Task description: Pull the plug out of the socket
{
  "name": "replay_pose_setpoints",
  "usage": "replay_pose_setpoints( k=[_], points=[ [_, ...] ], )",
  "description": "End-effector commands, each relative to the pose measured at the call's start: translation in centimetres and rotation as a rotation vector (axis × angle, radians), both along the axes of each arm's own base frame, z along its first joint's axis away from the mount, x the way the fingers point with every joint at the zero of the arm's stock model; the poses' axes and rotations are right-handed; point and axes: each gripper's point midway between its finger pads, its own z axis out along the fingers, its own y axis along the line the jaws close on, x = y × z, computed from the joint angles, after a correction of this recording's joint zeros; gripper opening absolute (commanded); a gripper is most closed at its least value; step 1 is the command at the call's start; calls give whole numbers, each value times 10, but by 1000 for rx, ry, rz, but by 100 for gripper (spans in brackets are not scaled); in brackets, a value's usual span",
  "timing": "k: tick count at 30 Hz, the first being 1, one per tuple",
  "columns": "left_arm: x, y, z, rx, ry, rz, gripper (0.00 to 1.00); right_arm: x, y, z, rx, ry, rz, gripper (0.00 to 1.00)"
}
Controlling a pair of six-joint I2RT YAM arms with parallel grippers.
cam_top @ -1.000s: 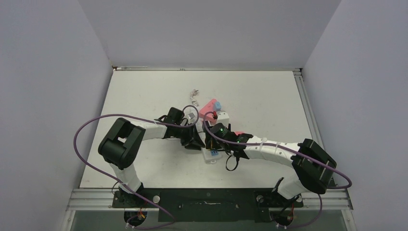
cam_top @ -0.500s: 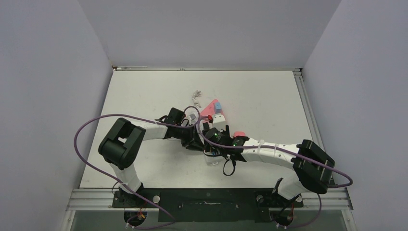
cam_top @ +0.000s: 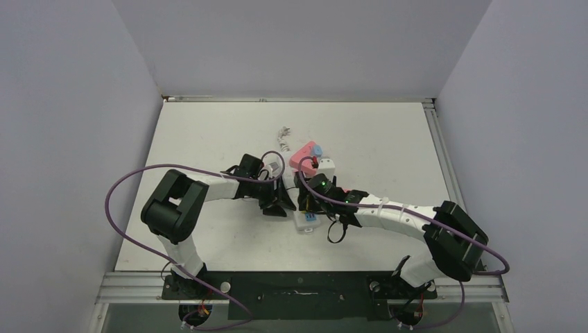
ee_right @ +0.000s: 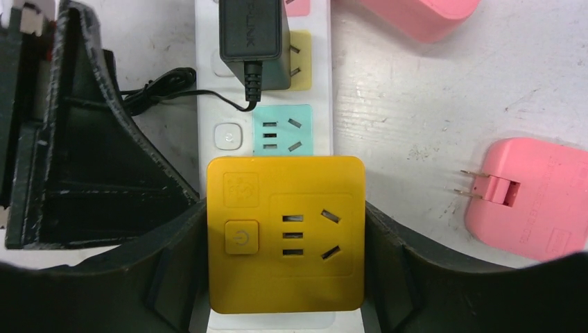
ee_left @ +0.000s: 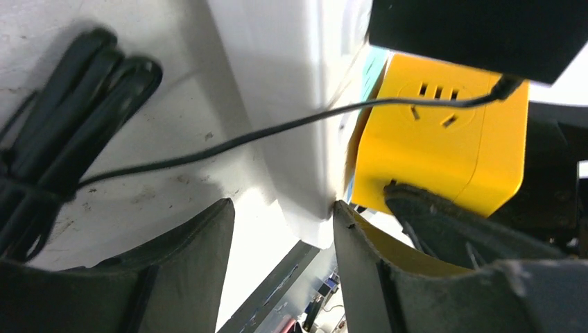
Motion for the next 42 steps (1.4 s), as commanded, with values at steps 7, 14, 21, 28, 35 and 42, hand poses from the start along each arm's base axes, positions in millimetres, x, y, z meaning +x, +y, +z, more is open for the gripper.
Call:
replay_pose_setpoints(
  k=[7, 14, 21, 28, 35, 42],
  points=[
    [7, -11, 23, -125, -59, -1, 52, 25, 24, 56, 328, -60, -7, 5],
    [7, -14, 27, -152, -61, 1, 47, 24, 28, 60, 377, -42, 9, 5],
    [6, -17, 31, -193, -52, 8, 18, 24, 27, 54, 366, -33, 5, 5],
    [5, -16, 27, -185, -41, 10, 0, 28, 19, 50, 318, -59, -34, 5],
    [5, -16, 25, -174, -35, 13, 0, 24, 26, 55, 247, -110, -34, 5],
    [4, -14, 20, -155, -25, 14, 0, 16, 33, 54, 132, -138, -39, 5]
  ],
)
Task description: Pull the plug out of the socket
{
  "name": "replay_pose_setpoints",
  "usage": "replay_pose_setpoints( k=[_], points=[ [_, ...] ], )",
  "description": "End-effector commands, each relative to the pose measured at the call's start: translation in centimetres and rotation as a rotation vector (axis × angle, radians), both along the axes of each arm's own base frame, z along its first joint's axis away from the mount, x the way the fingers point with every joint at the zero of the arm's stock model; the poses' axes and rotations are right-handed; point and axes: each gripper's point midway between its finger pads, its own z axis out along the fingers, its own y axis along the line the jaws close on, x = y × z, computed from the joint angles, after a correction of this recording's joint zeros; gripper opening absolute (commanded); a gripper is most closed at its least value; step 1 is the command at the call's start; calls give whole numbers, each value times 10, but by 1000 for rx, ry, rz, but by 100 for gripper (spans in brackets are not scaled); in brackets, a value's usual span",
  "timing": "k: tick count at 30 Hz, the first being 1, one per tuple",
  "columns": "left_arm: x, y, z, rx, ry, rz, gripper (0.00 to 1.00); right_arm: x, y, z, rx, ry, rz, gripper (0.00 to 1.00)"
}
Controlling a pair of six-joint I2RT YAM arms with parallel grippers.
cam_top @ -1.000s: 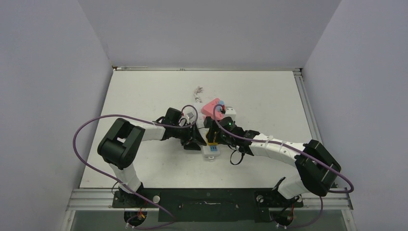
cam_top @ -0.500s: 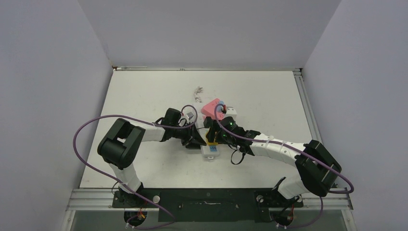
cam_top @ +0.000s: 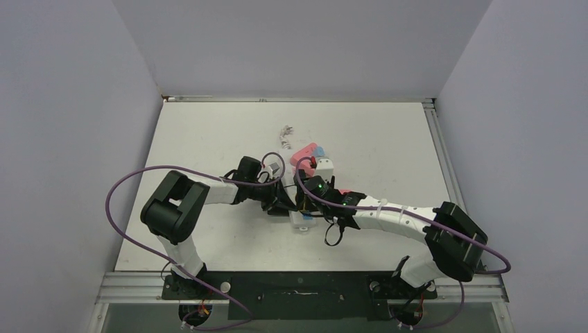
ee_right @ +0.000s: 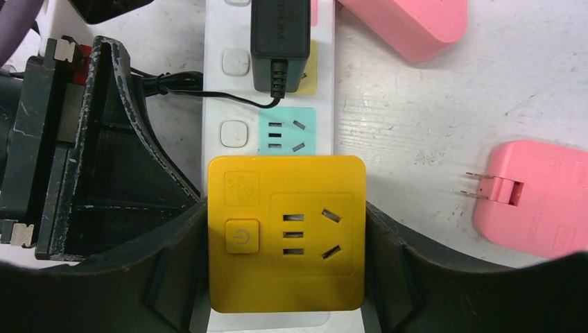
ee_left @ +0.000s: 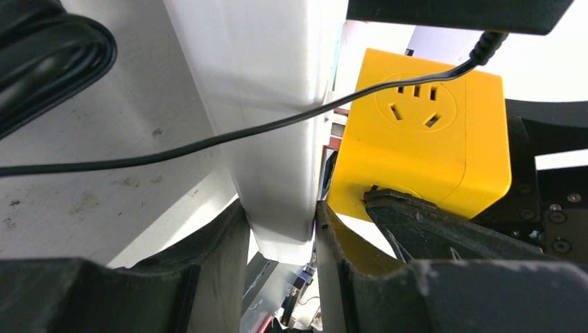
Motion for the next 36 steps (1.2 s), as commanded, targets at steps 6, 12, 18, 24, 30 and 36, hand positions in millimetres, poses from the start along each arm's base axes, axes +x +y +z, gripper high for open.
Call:
replay_pose_setpoints(
  k=[6, 12, 18, 24, 30, 36],
  points=[
    [7, -1, 5, -7, -56, -8, 0, 14, 31, 43, 81, -101, 1, 5],
    [7, 0, 4, -2, -54, -8, 0, 18, 23, 40, 139, -73, -9, 5],
    [7, 1, 3, 5, -52, -5, 0, 24, 12, 34, 208, -33, -25, 5],
    [7, 1, 1, 10, -47, -5, 0, 26, 6, 38, 225, -34, -42, 5],
    [7, 2, 0, 17, -47, -4, 0, 27, 3, 39, 217, -41, -49, 5],
    [7, 3, -2, 31, -49, -6, 0, 28, 1, 44, 214, -76, -61, 5]
  ],
)
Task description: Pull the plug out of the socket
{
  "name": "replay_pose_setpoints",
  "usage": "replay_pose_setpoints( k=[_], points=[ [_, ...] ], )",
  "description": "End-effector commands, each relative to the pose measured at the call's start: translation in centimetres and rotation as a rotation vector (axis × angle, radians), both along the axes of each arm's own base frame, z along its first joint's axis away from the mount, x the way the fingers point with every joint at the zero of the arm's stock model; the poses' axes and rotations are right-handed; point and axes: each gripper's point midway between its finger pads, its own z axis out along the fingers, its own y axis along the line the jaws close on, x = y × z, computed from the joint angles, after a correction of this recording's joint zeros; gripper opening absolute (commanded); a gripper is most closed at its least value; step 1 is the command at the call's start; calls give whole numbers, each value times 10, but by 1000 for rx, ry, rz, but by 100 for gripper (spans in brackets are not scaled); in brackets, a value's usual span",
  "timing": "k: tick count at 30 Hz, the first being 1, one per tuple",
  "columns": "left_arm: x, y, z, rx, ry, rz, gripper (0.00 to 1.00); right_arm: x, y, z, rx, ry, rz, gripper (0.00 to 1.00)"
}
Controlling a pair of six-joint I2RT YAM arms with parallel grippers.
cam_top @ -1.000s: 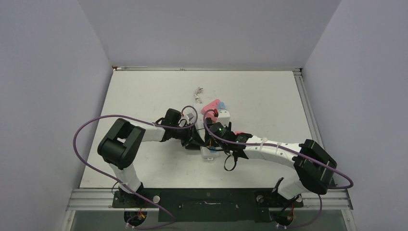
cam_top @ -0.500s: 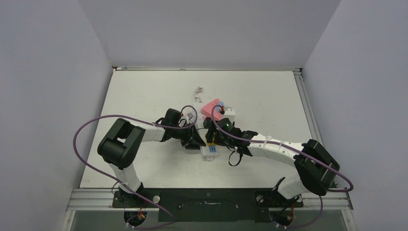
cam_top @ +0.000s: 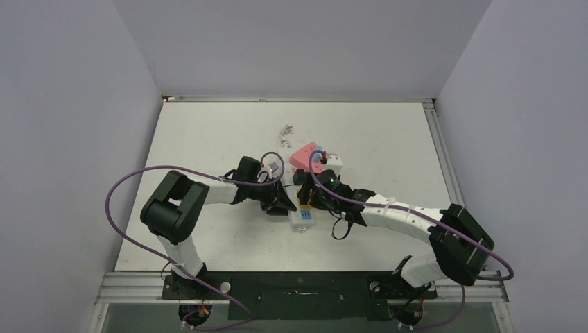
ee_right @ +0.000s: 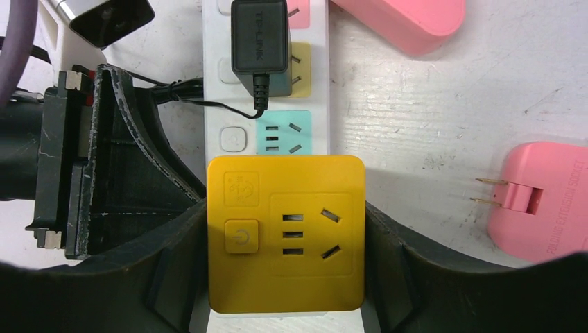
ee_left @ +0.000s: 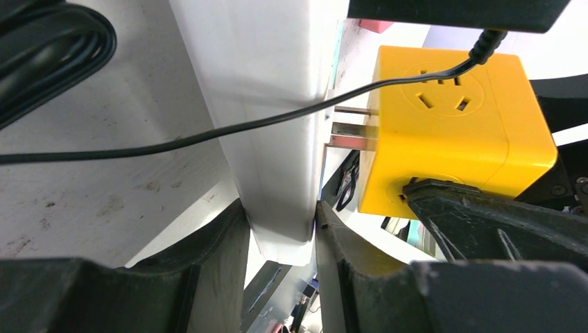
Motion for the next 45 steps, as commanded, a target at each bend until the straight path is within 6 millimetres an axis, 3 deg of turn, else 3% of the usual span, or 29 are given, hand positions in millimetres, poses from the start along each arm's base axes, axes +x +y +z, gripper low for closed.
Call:
replay_pose_setpoints(
  k=[1, 11, 16, 21, 27, 32, 38, 45],
  points=[
    [5, -1, 4, 0, -23, -8, 0, 18, 8, 43, 99, -135, -42, 5],
    [6, 2, 2, 19, -23, -3, 0, 18, -1, 60, 88, -184, -66, 5],
    [7, 3, 2, 30, -33, -6, 0, 27, -32, 74, 41, -230, -124, 5],
    [7, 4, 3, 34, -39, -3, 0, 50, -64, 72, 31, -217, -152, 5],
    [8, 4, 3, 37, -43, -5, 0, 79, -97, 58, 31, -169, -186, 5],
    [7, 4, 2, 39, -38, -5, 0, 91, -119, 38, 47, -127, -215, 7],
    [7, 3, 2, 35, -36, -5, 0, 91, -143, 12, 25, -100, -287, 15],
    [7, 2, 4, 30, -39, -10, 0, 87, -157, -8, 1, -72, -346, 23]
  ],
)
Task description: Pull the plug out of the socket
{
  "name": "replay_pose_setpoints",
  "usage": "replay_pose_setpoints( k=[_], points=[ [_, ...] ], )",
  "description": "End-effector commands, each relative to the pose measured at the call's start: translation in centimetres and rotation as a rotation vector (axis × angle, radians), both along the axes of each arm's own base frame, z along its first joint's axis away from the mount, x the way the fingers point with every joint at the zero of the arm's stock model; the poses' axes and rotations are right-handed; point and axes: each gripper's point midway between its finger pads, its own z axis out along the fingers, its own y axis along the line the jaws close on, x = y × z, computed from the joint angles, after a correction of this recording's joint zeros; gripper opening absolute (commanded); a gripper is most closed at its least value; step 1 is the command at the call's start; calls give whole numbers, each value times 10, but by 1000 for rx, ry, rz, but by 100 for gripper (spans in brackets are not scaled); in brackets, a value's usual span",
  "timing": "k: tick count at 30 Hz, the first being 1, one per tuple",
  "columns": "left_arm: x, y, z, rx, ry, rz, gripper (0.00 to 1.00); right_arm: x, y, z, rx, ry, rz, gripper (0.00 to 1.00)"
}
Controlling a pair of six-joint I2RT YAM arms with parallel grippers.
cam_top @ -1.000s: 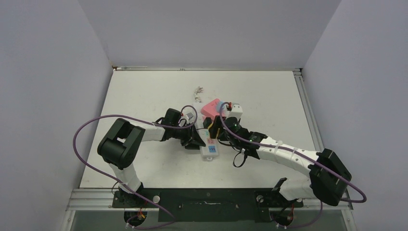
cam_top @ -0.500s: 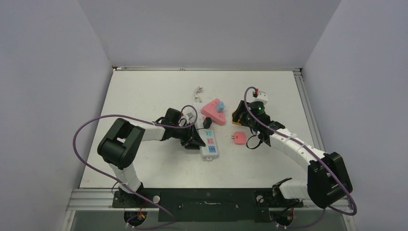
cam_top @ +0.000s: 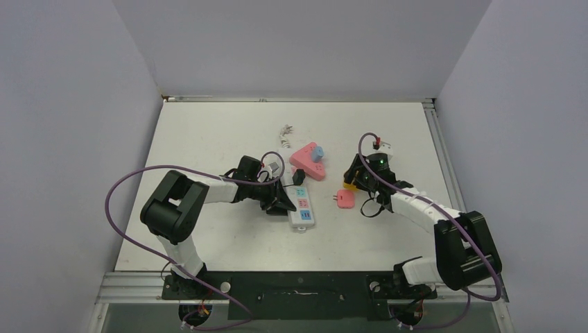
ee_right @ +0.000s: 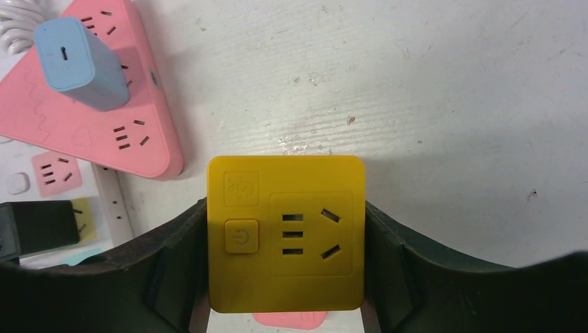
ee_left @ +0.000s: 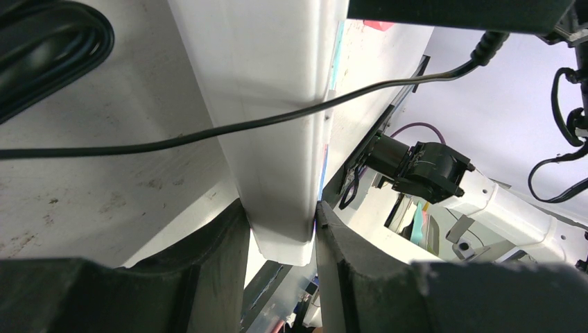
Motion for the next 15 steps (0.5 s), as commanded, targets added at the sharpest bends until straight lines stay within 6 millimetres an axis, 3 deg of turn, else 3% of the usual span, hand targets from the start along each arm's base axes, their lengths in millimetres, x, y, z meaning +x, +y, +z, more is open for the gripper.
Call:
replay_pose_setpoints(
  k=[1, 8, 15],
  points=[
    [7, 0, 5, 12, -40, 0, 0, 15, -7, 1, 7, -56, -54, 23],
    [5, -1, 6, 9, -38, -4, 0, 9, -19, -11, 19, -31, -93, 36],
    [5, -2, 7, 6, -42, -9, 0, 7, -26, -8, 14, -38, -115, 69]
  ],
)
